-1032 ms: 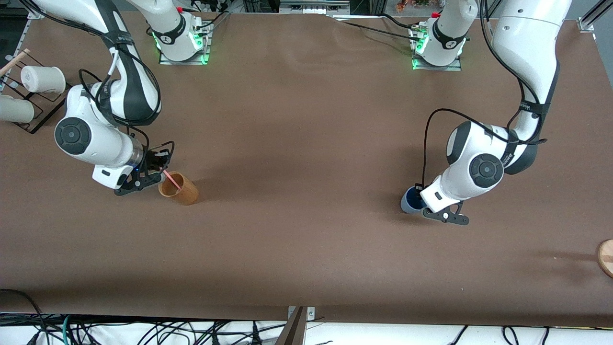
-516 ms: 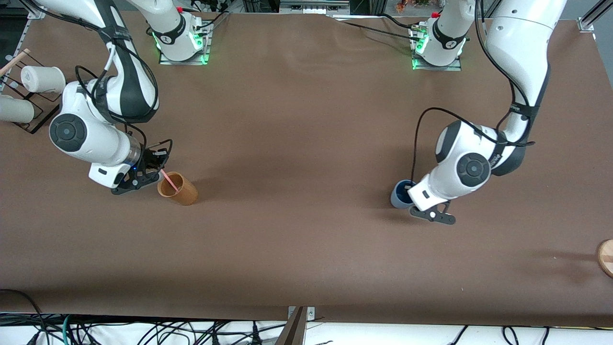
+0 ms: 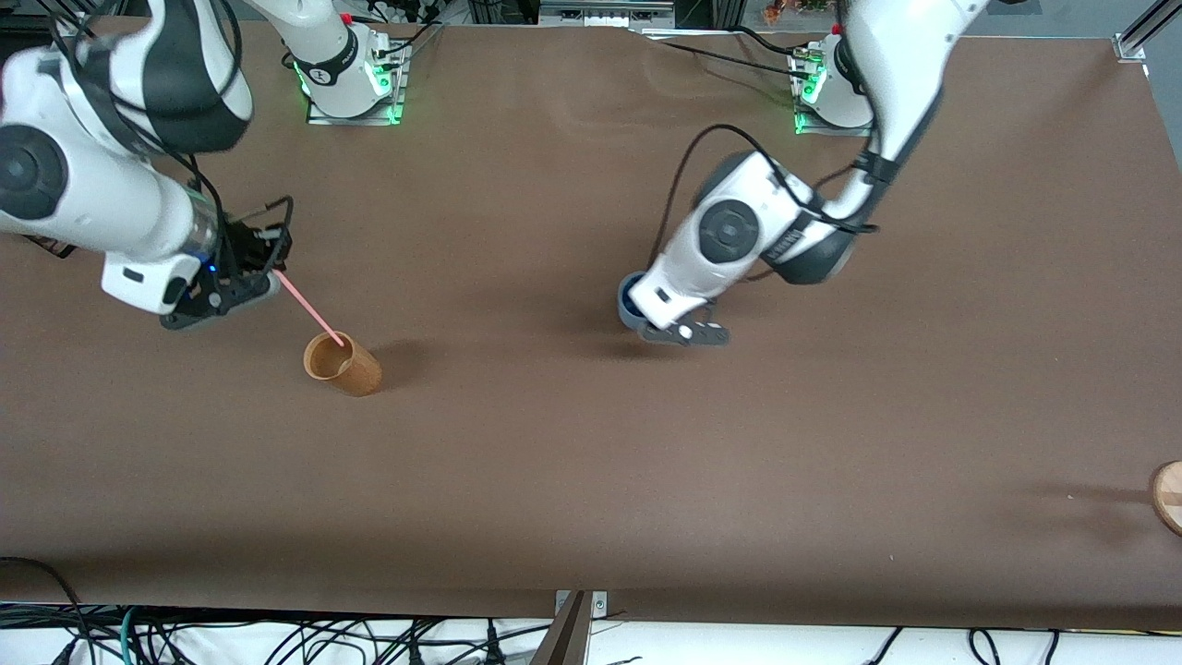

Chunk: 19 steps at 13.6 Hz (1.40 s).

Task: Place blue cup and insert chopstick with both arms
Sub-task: 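Pull the pink straw out with the right gripper while the left gripper carries the cup, then set the blue cup down mid-table with the left gripper and release it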

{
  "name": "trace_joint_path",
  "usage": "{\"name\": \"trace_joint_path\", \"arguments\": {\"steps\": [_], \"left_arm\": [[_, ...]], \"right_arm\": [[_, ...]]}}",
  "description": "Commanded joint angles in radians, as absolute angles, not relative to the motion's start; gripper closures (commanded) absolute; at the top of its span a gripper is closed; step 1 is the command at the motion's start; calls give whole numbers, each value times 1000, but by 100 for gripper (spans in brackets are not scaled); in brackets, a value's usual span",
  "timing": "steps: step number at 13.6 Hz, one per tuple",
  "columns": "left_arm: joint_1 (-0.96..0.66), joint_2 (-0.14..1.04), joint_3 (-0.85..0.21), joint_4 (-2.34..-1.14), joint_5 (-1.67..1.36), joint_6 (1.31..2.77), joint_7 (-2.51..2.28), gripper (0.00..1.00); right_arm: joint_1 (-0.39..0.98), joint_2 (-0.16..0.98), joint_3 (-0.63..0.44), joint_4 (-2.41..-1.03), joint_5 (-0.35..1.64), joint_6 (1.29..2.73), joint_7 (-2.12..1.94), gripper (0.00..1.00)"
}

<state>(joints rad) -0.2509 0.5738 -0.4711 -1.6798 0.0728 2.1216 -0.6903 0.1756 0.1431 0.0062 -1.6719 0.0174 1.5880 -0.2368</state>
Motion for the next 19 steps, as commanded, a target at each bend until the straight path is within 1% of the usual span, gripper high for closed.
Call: {"name": "trace_joint_path", "arguments": {"steps": [1, 2, 5, 7, 9, 10, 12, 14, 15, 17, 19], "left_arm": [[-279, 592, -462, -1675, 89, 2128, -742, 37], [-279, 591, -463, -1675, 90, 2126, -736, 0], [-281, 583, -465, -1675, 91, 2117, -741, 0], [-275, 572, -466, -1675, 91, 2114, -741, 0], [-241, 510, -466, -1671, 80, 2086, -730, 0], [-210, 470, -475, -1661, 77, 2027, -727, 0], [-178, 407, -471, -1587, 78, 1874, -671, 0], [-108, 397, -471, -1473, 84, 1714, -568, 0], [-65, 396, -465, -1426, 92, 1650, -516, 0], [38, 387, -465, -1361, 92, 1626, -396, 0], [142, 383, -465, -1313, 91, 1624, -220, 0]], "right_arm": [[170, 129, 40, -1576, -5, 1465, -229, 100], [170, 130, 41, -1544, -5, 1445, -229, 100], [181, 144, 71, -1496, 0, 1427, -198, 100], [218, 162, 77, -1483, 3, 1424, -120, 100], [258, 189, 86, -1468, 6, 1433, -26, 100], [274, 198, 89, -1468, 8, 1437, 16, 100], [316, 215, 92, -1467, 11, 1450, 102, 100], [342, 235, 104, -1453, 46, 1448, 173, 100], [360, 261, 112, -1418, 79, 1448, 236, 100], [411, 314, 130, -1350, 112, 1451, 366, 100], [492, 365, 141, -1312, 113, 1480, 493, 100]]}}
